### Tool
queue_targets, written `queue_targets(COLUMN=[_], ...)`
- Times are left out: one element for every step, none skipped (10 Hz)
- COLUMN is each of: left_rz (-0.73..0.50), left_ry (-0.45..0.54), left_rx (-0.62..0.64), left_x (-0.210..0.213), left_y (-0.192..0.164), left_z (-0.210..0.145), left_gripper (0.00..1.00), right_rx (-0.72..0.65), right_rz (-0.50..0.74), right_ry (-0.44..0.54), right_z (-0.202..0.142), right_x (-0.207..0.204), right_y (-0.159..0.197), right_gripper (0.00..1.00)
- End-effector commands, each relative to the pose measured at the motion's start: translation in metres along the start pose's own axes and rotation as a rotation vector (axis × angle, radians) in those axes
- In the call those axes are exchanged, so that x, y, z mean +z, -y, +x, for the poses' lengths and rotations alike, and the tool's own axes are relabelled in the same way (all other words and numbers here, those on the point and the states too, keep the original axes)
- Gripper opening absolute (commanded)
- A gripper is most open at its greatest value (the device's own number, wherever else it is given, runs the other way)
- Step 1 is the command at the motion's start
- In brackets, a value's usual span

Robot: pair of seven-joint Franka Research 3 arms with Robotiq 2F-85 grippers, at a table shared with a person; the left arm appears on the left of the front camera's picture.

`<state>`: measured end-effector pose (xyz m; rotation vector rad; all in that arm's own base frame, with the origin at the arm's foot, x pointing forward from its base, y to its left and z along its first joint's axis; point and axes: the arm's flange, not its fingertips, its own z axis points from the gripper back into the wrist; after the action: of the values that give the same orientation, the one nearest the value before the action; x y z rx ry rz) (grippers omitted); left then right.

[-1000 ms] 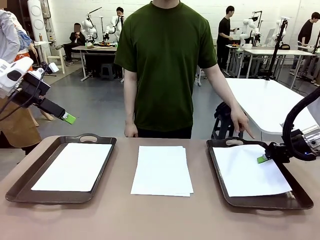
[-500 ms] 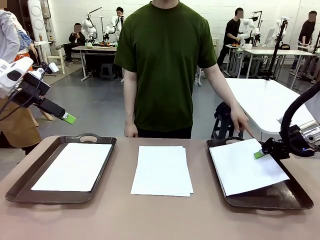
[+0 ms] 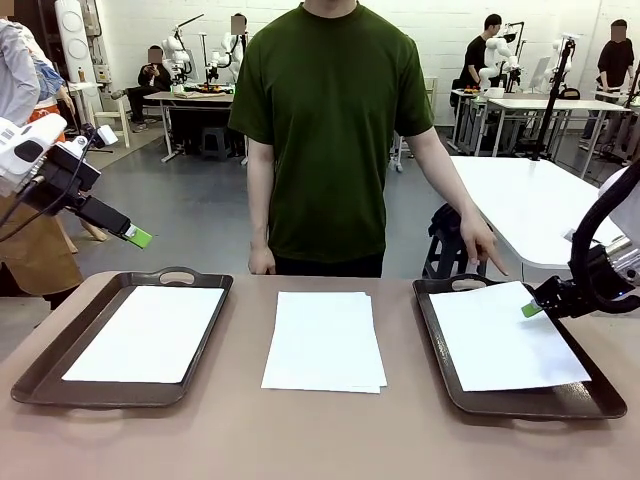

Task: Sort the A4 documents.
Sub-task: Place the A4 Paper in the designated Handle tray.

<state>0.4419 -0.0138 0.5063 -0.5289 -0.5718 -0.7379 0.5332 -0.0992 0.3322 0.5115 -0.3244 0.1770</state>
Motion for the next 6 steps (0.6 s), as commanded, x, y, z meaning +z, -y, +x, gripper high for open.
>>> queue_targets(left_rz=[0.006,0.006,0.006,0.006,0.006,0.006], left_ry=[-0.002,-0.002,-0.002,-0.002,-0.002,-0.002], left_rx=[-0.019,-0.019,-0.019,-0.019,-0.019,-0.019], left_x=[0.0002,0.0002,0.0002,0.0002,0.0002,0.0002], left_y=[0.0002,0.0002,0.0002,0.0002,0.0002,0.0002], left_z=[-0.0012,-0.0012,-0.0012,-0.0012,-0.0012,-0.0012], left_gripper=[1.0,1.0,1.0,1.0,1.0,1.0], right_rx=[0.0,0.006,0.005,0.004,-0.018,0.021], right_rz=[-0.089,-0.12,-0.132,-0.132,-0.102,-0.105], right_ry=[-0.022,-0.017,-0.009,-0.008,0.007,-0.003], right_z=[-0.0046,-0.0041,-0.0033,-0.0033,-0.0028,0.0019], right_x=[0.0021,0.0055,0.0087,0.0099,0.0103,0.0099], right_y=[-0.0109,-0.0114,-0.0111,-0.0111,-0.0121,-0.005], right_gripper=[0.77,1.0,0.82,1.0,1.0,1.0])
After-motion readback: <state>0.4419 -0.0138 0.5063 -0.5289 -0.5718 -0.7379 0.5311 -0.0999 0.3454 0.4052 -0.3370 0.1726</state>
